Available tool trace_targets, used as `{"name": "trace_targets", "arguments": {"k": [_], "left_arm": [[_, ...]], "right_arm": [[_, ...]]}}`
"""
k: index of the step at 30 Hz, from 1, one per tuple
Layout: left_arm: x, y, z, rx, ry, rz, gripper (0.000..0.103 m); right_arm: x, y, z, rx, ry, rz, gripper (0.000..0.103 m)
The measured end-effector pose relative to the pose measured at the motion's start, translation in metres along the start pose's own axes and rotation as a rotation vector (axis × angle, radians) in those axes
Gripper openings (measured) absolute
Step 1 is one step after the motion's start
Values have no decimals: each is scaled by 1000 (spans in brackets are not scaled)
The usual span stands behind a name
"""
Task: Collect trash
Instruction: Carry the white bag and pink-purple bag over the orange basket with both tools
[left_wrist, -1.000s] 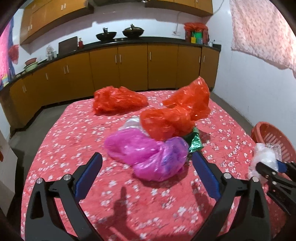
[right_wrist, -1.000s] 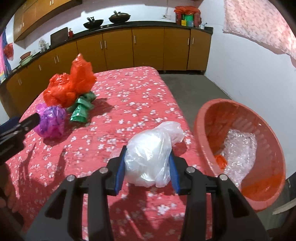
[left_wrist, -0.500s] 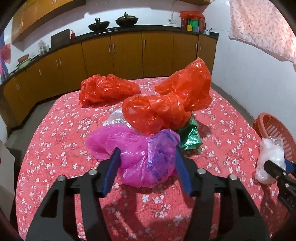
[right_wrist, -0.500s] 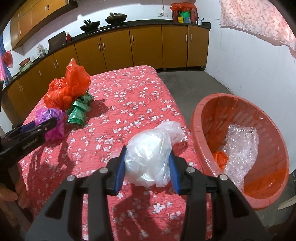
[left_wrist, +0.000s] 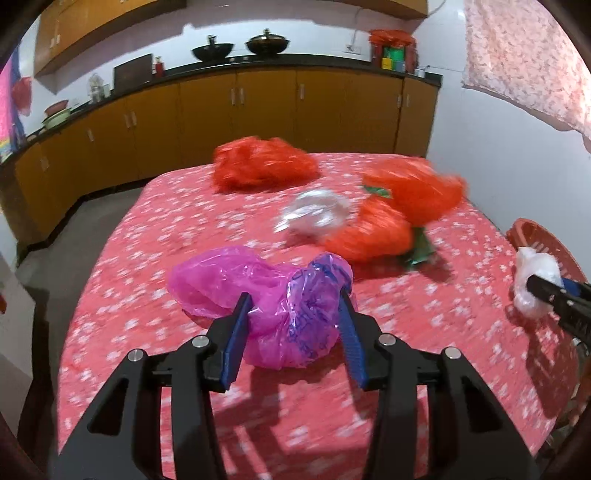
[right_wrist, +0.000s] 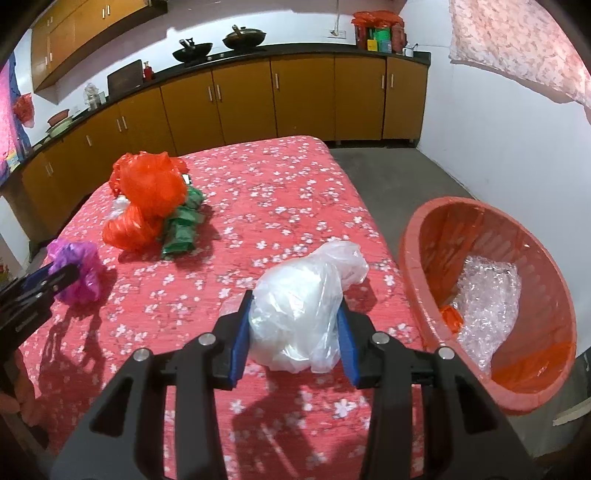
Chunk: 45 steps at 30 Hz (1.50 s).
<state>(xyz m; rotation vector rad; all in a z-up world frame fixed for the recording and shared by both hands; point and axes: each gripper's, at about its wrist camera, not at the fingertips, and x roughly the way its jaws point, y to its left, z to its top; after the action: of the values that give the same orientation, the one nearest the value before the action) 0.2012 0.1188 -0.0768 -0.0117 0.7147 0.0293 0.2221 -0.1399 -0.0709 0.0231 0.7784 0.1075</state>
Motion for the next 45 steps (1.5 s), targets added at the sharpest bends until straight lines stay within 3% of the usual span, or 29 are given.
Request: {"name": "trace_targets", "arguments": {"k": [7, 17, 28, 45], "left_arm": [[-7, 24, -1, -33, -2, 36, 47], [-31, 14, 13, -39, -55, 6, 47], [-52, -31, 29, 19, -108, -43, 47], [-54, -124, 36, 112, -118, -146, 47]], "right_arm": [[-7, 14, 1, -22, -11, 18, 41], [-31, 4, 9, -33, -59, -3, 41], [-57, -20, 8, -69, -120, -63, 41], [-74, -99, 0, 2, -144, -158, 41]]}}
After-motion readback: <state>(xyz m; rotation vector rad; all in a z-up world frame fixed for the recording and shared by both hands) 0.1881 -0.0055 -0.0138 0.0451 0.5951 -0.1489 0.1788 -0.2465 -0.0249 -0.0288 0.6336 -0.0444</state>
